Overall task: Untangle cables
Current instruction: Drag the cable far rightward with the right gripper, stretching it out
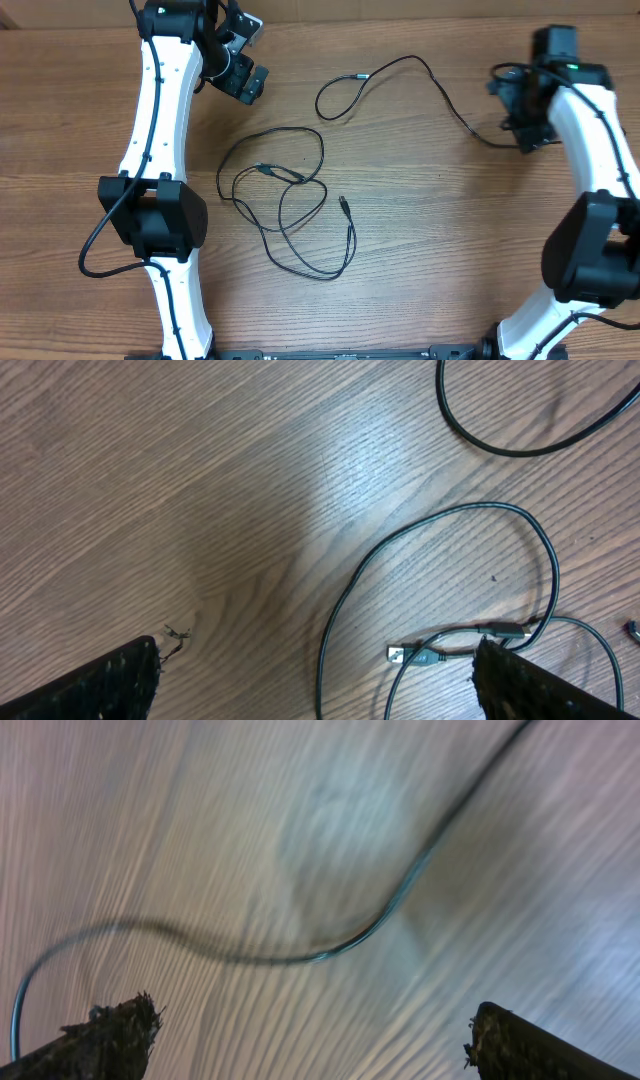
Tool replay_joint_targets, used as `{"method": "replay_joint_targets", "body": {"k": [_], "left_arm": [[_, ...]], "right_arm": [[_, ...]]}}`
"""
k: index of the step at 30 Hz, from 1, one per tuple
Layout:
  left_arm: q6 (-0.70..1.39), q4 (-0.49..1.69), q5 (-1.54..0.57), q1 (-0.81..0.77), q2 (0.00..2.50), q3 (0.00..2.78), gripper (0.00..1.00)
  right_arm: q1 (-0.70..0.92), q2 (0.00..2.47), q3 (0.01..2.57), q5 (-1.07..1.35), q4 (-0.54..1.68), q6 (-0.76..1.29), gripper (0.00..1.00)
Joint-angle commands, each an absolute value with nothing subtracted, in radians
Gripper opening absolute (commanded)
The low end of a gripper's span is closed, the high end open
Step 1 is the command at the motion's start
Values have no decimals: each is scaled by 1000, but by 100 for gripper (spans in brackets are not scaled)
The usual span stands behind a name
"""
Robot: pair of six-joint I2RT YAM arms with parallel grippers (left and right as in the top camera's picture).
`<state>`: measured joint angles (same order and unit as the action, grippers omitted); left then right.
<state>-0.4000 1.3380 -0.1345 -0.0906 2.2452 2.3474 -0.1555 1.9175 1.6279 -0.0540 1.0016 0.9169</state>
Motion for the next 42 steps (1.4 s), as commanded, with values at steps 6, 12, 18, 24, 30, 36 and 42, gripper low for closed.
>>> {"method": "replay_joint_targets", "body": {"k": [6, 12, 18, 24, 30, 36, 42], "left_arm": [[-419, 1332, -132, -87, 2253, 2343, 100], [-419, 1318, -131, -87, 2253, 2343, 100], [-419, 1304, -132, -88, 2253, 2343, 99], [-419, 1304, -130, -88, 2253, 2343, 99], [-419, 1304, -130, -88, 2253, 2343, 100], [-419, 1304, -130, -88, 2253, 2343, 100], [-419, 1304, -130, -88, 2253, 2343, 100]], "right_arm": [[-360, 1930, 1636, -44, 1019, 963, 100], [-475, 1947, 1636, -44, 1012, 966, 100], [-515, 1995, 1636, -43, 987, 931, 100], [-515, 2047, 1636, -47, 899, 907, 100], [-516, 2096, 1636, -89, 804, 881, 92], [-517, 2129, 1636, -107, 673, 854, 25], [-519, 2138, 1636, -134, 471, 775, 4]]}}
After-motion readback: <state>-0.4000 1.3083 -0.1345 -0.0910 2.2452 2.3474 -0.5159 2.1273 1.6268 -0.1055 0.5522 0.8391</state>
